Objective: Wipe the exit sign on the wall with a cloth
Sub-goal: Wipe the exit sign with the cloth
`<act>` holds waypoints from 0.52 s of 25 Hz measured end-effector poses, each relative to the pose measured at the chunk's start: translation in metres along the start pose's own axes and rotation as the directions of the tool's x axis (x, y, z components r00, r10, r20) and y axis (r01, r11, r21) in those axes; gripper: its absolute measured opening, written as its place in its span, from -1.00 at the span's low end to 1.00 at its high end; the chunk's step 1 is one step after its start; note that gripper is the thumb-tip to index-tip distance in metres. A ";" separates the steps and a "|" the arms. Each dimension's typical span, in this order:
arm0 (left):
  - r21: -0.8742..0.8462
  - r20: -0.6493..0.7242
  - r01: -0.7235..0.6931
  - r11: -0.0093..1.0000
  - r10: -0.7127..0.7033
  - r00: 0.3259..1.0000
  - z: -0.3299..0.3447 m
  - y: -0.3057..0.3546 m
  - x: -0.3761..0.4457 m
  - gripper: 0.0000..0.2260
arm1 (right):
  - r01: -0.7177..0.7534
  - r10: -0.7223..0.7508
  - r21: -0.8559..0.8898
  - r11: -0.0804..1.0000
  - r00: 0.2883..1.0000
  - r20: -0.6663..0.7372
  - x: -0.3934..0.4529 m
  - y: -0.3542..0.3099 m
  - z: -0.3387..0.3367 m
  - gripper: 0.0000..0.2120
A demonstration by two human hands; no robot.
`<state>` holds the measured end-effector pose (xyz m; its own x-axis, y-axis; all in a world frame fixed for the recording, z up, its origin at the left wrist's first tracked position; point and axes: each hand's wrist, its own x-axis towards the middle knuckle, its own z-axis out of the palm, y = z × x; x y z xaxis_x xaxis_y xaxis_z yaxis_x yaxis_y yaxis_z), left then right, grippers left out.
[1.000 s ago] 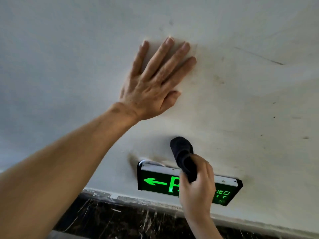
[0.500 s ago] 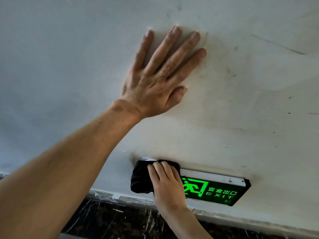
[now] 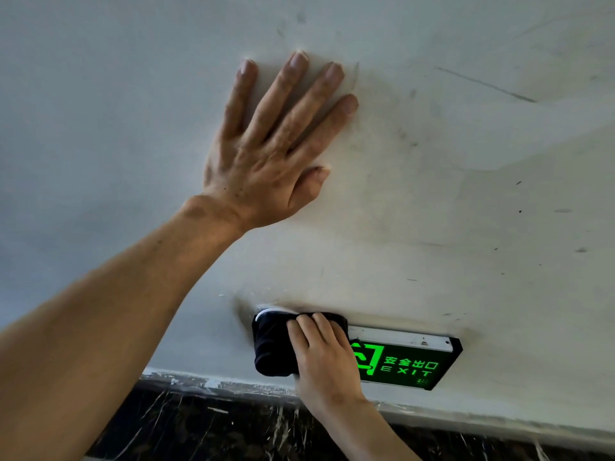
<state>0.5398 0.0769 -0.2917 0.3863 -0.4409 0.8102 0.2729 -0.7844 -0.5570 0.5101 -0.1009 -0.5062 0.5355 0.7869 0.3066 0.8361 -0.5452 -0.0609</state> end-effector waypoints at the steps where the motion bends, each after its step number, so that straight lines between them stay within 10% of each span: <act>1: 0.002 0.000 -0.002 1.000 0.002 1.000 0.000 0.000 0.000 -0.46 | -0.009 0.009 0.006 1.000 1.000 0.001 -0.002 0.005 -0.002 -0.32; 13: 0.018 -0.046 -0.008 1.000 0.009 0.999 0.009 0.001 -0.005 -0.42 | -0.063 0.062 -0.030 0.998 0.997 -0.040 -0.035 0.070 -0.016 -0.29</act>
<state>0.5457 0.0824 -0.2982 0.3473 -0.4675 0.8129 0.2854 -0.7731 -0.5665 0.5478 -0.1716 -0.5063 0.5807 0.7396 0.3403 0.7969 -0.6019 -0.0518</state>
